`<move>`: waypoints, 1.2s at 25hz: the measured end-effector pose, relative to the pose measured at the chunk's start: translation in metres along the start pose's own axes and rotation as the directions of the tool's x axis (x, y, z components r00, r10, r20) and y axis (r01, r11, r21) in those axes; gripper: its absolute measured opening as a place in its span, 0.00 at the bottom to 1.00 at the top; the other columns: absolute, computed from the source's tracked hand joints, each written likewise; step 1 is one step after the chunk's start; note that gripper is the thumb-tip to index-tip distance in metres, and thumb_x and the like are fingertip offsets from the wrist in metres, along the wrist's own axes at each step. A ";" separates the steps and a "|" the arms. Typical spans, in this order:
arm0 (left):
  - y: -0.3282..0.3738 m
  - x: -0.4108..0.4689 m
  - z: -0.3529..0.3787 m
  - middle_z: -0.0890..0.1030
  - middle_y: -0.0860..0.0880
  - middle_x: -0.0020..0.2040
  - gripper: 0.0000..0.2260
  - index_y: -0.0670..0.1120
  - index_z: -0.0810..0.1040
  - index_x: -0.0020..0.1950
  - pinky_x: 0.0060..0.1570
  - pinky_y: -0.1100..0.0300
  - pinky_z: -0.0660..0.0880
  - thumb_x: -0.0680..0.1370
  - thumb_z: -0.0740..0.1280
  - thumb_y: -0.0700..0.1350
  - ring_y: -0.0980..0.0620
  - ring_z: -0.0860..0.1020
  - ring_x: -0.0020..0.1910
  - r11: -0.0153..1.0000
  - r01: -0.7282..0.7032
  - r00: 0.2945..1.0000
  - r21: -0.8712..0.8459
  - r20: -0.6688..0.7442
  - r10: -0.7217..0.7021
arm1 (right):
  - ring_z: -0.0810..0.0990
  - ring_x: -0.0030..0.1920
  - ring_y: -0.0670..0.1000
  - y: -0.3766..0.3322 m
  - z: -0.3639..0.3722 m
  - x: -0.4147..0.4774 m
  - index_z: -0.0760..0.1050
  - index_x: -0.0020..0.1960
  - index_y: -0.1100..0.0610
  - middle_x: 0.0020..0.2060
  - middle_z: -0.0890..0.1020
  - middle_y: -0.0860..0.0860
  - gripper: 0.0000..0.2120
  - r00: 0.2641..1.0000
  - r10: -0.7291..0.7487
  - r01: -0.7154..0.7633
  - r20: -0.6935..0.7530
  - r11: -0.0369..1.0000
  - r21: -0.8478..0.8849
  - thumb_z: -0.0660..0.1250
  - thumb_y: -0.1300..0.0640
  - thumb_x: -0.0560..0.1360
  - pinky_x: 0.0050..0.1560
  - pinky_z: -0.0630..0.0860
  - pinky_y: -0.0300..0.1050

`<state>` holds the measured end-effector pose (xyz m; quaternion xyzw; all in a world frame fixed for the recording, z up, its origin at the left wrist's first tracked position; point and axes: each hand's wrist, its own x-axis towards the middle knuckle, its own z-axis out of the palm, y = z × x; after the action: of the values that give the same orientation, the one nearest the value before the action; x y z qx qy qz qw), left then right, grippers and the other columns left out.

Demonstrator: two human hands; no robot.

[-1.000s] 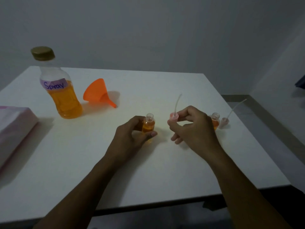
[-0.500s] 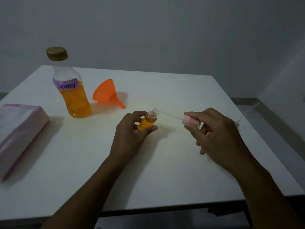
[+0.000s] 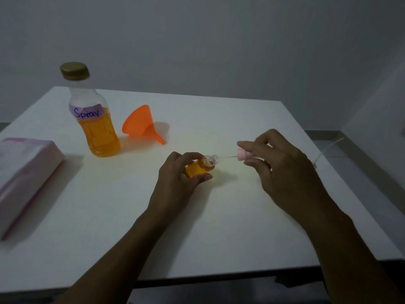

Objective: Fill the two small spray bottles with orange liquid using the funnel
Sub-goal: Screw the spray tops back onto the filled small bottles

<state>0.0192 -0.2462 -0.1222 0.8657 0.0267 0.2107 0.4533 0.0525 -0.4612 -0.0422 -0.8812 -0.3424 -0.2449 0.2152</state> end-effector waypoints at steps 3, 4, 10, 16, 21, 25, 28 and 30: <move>0.001 -0.003 0.007 0.76 0.51 0.48 0.18 0.57 0.78 0.57 0.42 0.68 0.68 0.68 0.75 0.55 0.55 0.73 0.46 0.997 -0.063 0.998 0.035 0.029 0.062 | 0.78 0.43 0.37 -0.003 0.007 0.006 0.82 0.58 0.57 0.51 0.85 0.51 0.15 0.999 0.000 -0.004 0.048 0.996 0.091 0.76 0.58 0.71 0.43 0.75 0.29; 0.001 -0.004 0.009 0.75 0.51 0.48 0.19 0.57 0.78 0.58 0.42 0.70 0.67 0.69 0.75 0.56 0.57 0.72 0.45 0.996 -0.078 0.996 0.040 0.038 0.076 | 0.78 0.42 0.38 -0.003 0.010 0.007 0.82 0.57 0.56 0.51 0.85 0.51 0.14 0.997 0.018 -0.027 0.077 0.993 0.112 0.76 0.57 0.72 0.43 0.77 0.31; 0.003 -0.007 0.012 0.73 0.53 0.49 0.18 0.59 0.76 0.61 0.42 0.73 0.66 0.72 0.70 0.58 0.62 0.70 0.44 0.992 -0.113 0.991 0.063 0.075 0.108 | 0.80 0.46 0.45 0.003 0.017 0.007 0.81 0.54 0.56 0.50 0.83 0.50 0.10 0.980 0.042 -0.074 0.192 0.984 0.161 0.75 0.59 0.73 0.45 0.78 0.37; 0.007 -0.010 0.013 0.72 0.54 0.49 0.18 0.57 0.75 0.62 0.42 0.69 0.70 0.73 0.68 0.58 0.61 0.69 0.44 0.981 -0.159 0.982 0.109 0.119 0.146 | 0.72 0.30 0.42 0.004 0.016 0.006 0.73 0.35 0.51 0.28 0.71 0.40 0.18 0.937 0.228 -0.243 0.263 0.970 0.029 0.65 0.40 0.77 0.34 0.62 0.33; 0.009 -0.012 0.016 0.72 0.53 0.48 0.18 0.55 0.76 0.63 0.42 0.74 0.67 0.74 0.69 0.57 0.63 0.70 0.47 0.980 -0.178 0.976 0.092 0.142 0.164 | 0.81 0.33 0.45 0.002 0.018 0.009 0.76 0.33 0.49 0.31 0.82 0.41 0.25 0.873 0.370 -0.405 0.317 0.913 0.050 0.56 0.32 0.77 0.40 0.77 0.41; 0.008 -0.010 0.017 0.71 0.54 0.47 0.17 0.56 0.77 0.62 0.44 0.76 0.66 0.74 0.70 0.56 0.66 0.70 0.47 0.984 -0.165 0.978 0.070 0.139 0.155 | 0.82 0.47 0.45 0.004 0.005 0.002 0.73 0.64 0.45 0.51 0.80 0.40 0.26 0.847 0.345 -0.463 0.405 0.853 0.240 0.68 0.35 0.71 0.45 0.80 0.37; 0.008 -0.009 0.016 0.70 0.55 0.48 0.17 0.57 0.76 0.62 0.44 0.76 0.65 0.74 0.69 0.56 0.67 0.70 0.48 0.986 -0.154 0.977 0.067 0.158 0.142 | 0.83 0.47 0.43 0.009 0.007 -0.006 0.79 0.59 0.49 0.50 0.83 0.43 0.16 0.912 0.242 -0.355 0.332 0.871 0.339 0.75 0.51 0.73 0.45 0.83 0.38; 0.009 -0.010 0.016 0.71 0.54 0.48 0.17 0.57 0.76 0.62 0.45 0.76 0.65 0.74 0.69 0.56 0.64 0.70 0.49 0.983 -0.170 0.974 0.065 0.163 0.157 | 0.84 0.39 0.44 0.011 0.012 -0.007 0.83 0.50 0.52 0.40 0.85 0.45 0.12 0.906 0.301 -0.391 0.299 0.866 0.312 0.72 0.45 0.74 0.41 0.83 0.43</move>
<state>0.0147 -0.2663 -0.1269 0.8960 -0.0723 0.1771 0.4008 0.0591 -0.4659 -0.0580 -0.8960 -0.2404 -0.0260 0.3724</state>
